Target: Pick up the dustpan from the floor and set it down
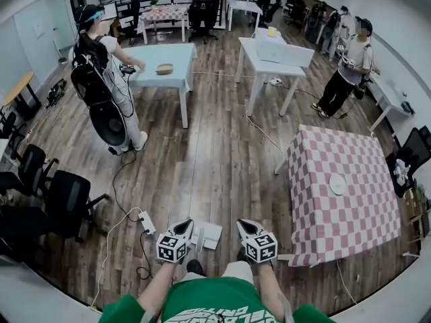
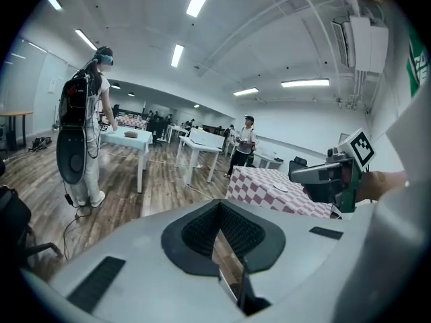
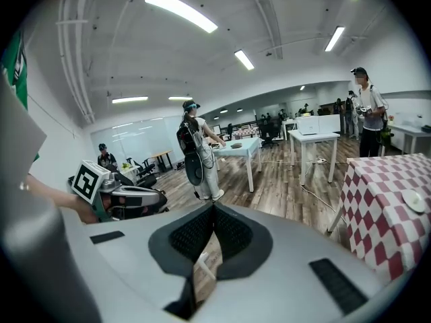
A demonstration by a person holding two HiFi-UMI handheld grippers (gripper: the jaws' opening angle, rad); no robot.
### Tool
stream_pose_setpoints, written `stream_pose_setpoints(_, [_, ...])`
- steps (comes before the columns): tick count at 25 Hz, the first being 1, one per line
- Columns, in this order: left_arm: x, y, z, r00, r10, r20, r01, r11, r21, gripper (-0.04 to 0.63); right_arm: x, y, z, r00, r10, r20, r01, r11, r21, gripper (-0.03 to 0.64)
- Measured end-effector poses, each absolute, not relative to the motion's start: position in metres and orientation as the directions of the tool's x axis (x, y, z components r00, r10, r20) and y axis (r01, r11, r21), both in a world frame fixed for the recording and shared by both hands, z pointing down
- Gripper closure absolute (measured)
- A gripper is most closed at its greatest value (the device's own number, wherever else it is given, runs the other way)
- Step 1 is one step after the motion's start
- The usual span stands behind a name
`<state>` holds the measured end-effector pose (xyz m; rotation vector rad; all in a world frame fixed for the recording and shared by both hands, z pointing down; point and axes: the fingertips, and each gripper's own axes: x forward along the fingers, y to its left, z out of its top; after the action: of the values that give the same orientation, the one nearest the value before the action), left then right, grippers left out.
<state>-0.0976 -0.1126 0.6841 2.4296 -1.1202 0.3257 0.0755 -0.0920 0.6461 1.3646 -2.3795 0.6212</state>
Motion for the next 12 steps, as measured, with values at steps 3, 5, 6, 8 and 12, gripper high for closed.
stream_pose_setpoints(3, [-0.088, -0.114, 0.684, 0.633, -0.672, 0.385, -0.774, -0.567, 0.282, 0.591, 0.086, -0.101, 0.652, -0.499, -0.718, 0.485, -0.864, 0.460, -0.206, 0.609])
stream_pose_setpoints(5, [-0.083, -0.116, 0.684, 0.629, -0.676, 0.385, -0.777, -0.565, 0.277, 0.591, 0.091, -0.104, 0.655, -0.501, -0.716, 0.487, -0.862, 0.461, -0.209, 0.609])
stream_pose_setpoints(6, [-0.083, -0.117, 0.684, 0.627, -0.676, 0.387, -0.779, -0.564, 0.275, 0.591, 0.093, -0.106, 0.655, -0.501, -0.716, 0.487, -0.862, 0.460, -0.211, 0.609])
stream_pose_setpoints(8, [-0.083, -0.117, 0.685, 0.623, -0.676, 0.394, -0.782, -0.561, 0.273, 0.591, 0.095, -0.107, 0.656, -0.503, -0.714, 0.487, -0.862, 0.459, -0.216, 0.609])
stream_pose_setpoints(12, [-0.086, -0.113, 0.688, 0.618, -0.671, 0.409, -0.785, -0.557, 0.272, 0.591, 0.097, -0.103, 0.662, -0.503, -0.710, 0.494, -0.862, 0.454, -0.225, 0.609])
